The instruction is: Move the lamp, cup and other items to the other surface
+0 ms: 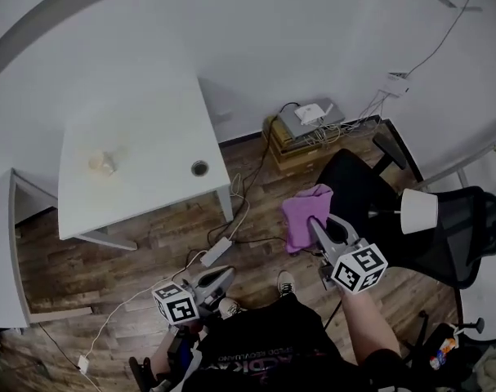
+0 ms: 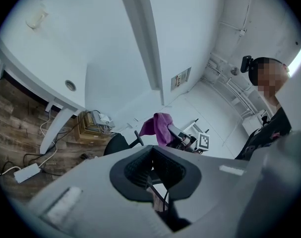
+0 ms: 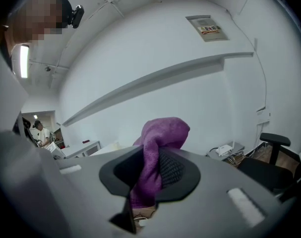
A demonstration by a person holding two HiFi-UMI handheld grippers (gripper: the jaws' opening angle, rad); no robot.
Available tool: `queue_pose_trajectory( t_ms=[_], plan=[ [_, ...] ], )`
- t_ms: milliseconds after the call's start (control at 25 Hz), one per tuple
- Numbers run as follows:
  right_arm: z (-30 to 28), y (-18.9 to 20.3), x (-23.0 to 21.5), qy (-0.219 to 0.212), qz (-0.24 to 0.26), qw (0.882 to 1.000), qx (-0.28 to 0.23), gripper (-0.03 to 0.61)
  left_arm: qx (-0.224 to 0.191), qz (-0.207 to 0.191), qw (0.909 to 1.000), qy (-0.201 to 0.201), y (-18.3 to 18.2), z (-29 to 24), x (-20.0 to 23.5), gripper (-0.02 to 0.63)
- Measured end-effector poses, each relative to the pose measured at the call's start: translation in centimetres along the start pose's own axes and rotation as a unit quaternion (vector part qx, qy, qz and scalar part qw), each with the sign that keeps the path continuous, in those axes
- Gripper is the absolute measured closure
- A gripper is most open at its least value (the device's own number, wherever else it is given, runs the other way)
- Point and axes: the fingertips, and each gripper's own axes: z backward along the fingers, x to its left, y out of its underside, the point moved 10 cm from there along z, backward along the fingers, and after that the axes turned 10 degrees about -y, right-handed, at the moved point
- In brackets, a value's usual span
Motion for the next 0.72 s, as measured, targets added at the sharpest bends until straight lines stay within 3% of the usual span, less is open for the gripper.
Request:
queue_pose_trajectory(
  t_ms=[320, 720],
  plan=[
    [6.0, 0.6, -7.2, 0.083, 0.006, 0.997, 0.005, 0.506, 0.060, -0.012, 0.9975, 0.036, 0.4, -8.8, -2.7, 0.615],
    [12.8, 2.7, -18.3, 0.190, 0.015, 0.981, 0.033, 0.506, 0.103, -0.017, 0.9936, 0.043, 2.0, -16.5, -5.6, 0.615]
  ],
)
